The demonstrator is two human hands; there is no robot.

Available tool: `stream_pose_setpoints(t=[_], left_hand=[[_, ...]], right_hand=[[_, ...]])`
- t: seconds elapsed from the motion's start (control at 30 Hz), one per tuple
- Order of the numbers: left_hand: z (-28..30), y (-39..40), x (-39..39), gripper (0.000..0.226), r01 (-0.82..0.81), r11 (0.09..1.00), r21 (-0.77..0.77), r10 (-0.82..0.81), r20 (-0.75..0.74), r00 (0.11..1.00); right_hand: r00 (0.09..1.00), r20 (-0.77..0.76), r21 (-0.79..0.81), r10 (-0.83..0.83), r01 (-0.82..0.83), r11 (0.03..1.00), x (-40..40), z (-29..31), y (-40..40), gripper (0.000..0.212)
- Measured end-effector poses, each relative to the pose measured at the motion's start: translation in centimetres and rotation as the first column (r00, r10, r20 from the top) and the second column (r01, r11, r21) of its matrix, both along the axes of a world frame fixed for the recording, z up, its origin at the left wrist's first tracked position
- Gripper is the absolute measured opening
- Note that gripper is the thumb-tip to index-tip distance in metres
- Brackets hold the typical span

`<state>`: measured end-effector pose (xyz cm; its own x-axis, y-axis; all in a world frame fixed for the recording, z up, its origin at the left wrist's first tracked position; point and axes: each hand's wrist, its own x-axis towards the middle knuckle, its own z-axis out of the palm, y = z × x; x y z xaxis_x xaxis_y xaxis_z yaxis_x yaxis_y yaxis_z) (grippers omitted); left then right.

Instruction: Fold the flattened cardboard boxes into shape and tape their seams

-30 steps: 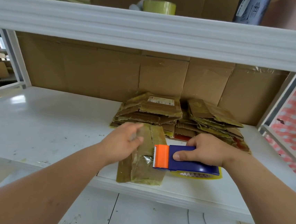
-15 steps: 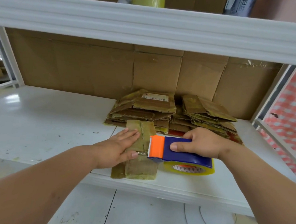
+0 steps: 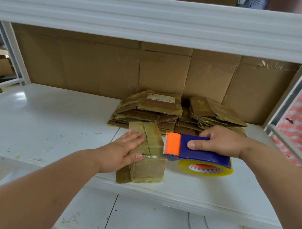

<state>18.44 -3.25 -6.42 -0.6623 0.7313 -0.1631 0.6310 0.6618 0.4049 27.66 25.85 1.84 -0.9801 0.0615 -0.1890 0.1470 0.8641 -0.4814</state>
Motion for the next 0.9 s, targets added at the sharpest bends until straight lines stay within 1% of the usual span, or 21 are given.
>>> stream_pose_setpoints(t=[0.07,0.17,0.23,0.3,0.37,0.43,0.47,0.5,0.57,0.63,0.83,0.9], left_hand=[[0.0,0.1,0.1,0.079,-0.007,1.000,0.015,0.007,0.002,1.000],[0.2,-0.1,0.0,0.076,-0.010,1.000,0.017,0.010,0.007,1.000],[0.5,-0.4,-0.4,0.071,-0.015,1.000,0.010,0.015,0.007,1.000],[0.9,-0.5,-0.9,0.068,-0.015,1.000,-0.010,0.015,0.009,1.000],[1.3,-0.2,-1.3,0.066,-0.007,1.000,-0.030,0.007,0.013,1.000],[1.5,0.1,-1.4,0.065,-0.004,1.000,-0.030,0.005,0.018,1.000],[1.5,0.2,-1.3,0.064,-0.007,1.000,-0.026,0.008,0.022,1.000],[1.5,0.2,-1.3,0.064,-0.012,1.000,-0.022,0.012,0.024,1.000],[1.5,0.1,-1.3,0.063,-0.020,1.000,-0.023,0.020,0.020,1.000],[1.6,0.0,-1.4,0.063,-0.035,0.999,-0.025,0.036,0.017,0.999],[1.7,0.8,-0.7,0.063,-0.052,0.998,0.027,0.051,0.039,0.998],[2.3,1.3,-0.5,0.062,-0.049,0.999,-0.015,0.049,0.055,0.997]], right_hand=[[1.000,-0.003,0.020,-0.006,0.006,1.000,0.2,0.1,0.4,0.060],[1.000,-0.005,0.010,0.017,-0.017,1.000,0.3,0.2,1.2,0.055],[0.999,0.003,0.022,0.035,-0.035,0.999,0.5,0.1,1.9,0.055],[0.998,0.034,0.070,0.048,-0.050,0.996,0.6,0.0,2.4,0.058],[0.996,0.057,0.128,0.062,-0.069,0.989,0.5,-0.2,2.9,0.060],[0.995,0.056,0.206,0.086,-0.096,0.974,0.2,-0.2,3.0,0.067],[0.994,0.039,0.265,0.105,-0.111,0.958,0.0,-0.2,2.9,0.073],[0.992,0.011,0.336,0.125,-0.121,0.934,-0.3,-0.1,2.9,0.074],[0.989,-0.061,0.437,0.137,-0.097,0.894,-0.7,0.4,2.7,0.063],[0.988,-0.096,0.432,0.117,-0.065,0.900,-1.3,1.1,2.8,0.055],[0.997,0.073,0.340,0.037,-0.060,0.939,-2.7,0.3,3.3,0.060],[0.995,0.098,0.302,0.028,-0.056,0.952,-3.0,-0.2,3.2,0.060]])
